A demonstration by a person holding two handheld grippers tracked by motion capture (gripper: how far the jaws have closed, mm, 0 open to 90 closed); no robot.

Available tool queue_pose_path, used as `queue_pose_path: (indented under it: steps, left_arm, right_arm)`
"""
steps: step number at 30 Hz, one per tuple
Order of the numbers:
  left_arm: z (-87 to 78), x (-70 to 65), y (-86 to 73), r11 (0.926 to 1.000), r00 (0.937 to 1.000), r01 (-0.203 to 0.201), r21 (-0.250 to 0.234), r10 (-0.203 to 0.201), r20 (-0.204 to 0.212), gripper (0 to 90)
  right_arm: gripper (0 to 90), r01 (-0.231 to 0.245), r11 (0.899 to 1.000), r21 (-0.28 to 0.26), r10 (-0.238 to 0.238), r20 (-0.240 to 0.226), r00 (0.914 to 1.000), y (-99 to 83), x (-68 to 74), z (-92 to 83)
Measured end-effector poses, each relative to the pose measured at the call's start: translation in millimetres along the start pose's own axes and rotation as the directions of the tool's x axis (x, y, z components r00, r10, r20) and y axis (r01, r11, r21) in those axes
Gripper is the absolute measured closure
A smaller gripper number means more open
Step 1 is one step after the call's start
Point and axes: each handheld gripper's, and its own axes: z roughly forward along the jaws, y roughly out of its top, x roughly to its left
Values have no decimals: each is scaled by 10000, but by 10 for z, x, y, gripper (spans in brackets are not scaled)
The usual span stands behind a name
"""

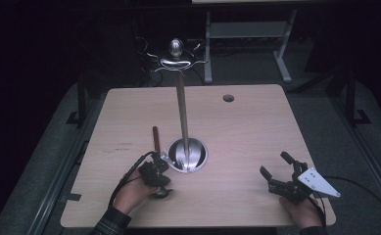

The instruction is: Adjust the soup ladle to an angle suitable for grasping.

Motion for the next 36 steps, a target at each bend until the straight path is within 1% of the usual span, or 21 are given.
queue_pose_path:
  steps: [2,5,7,9,10,12,13,18,20,25,29,33,34,36]
  left_arm:
    - [-11,0,-24,10000,10000,-10,14,10,-2,898]
    - [-29,-1,-66,9999,9999,101,13,-101,12,898]
    - [-38,6,-80,10000,10000,46,48,-46,-2,898]
    - [-56,17,-129,9998,9999,157,94,-157,6,898]
    - [-59,19,-146,9996,9996,276,34,-276,13,898]
    - [-72,28,-160,9996,9996,273,86,-273,25,898]
    - [-86,35,-191,9991,9991,411,39,-411,31,898]
    - [-112,72,-254,9984,9985,555,76,-555,14,898]
    - [-138,94,-302,9975,9975,707,27,-707,59,898]
    - [-182,124,-362,9969,9969,785,43,-785,26,898]
    - [-222,171,-441,9949,9949,1007,-5,-1007,16,898]
    - [-249,202,-487,9946,9946,1039,39,-1039,-29,899]
    - [-267,215,-521,9931,9931,1172,6,-1172,-42,899]
    - [-279,223,-539,9925,9925,1220,-17,-1220,-76,898]
  right_arm:
    - [79,-6,10000,-2,6,1,10000,0,1,0]
    - [79,-5,10000,-1,5,1,10000,0,0,0]
    - [79,1,10000,7,-1,-1,10000,0,1,-1]
    - [80,0,10000,7,0,0,10000,0,1,-1]
    - [79,-10,10000,5,10,0,10000,0,2,0]
    - [79,-10,10000,4,10,-3,10000,0,2,0]
    - [80,2,10000,7,-2,-3,10000,0,1,0]
    - [79,-11,10000,3,11,-1,10000,0,0,0]
    - [79,-3,10000,-2,3,-3,10000,0,0,0]
    - [79,-2,10000,-1,2,-7,10000,0,0,0]
    - [79,-16,10000,1,16,-3,10000,0,0,1]
    - [79,-30,10000,18,30,5,10000,1,-1,2]
    - [79,-55,10000,18,55,2,10000,1,-1,4]
    - [79,-54,10000,17,54,-3,10000,1,-2,5]
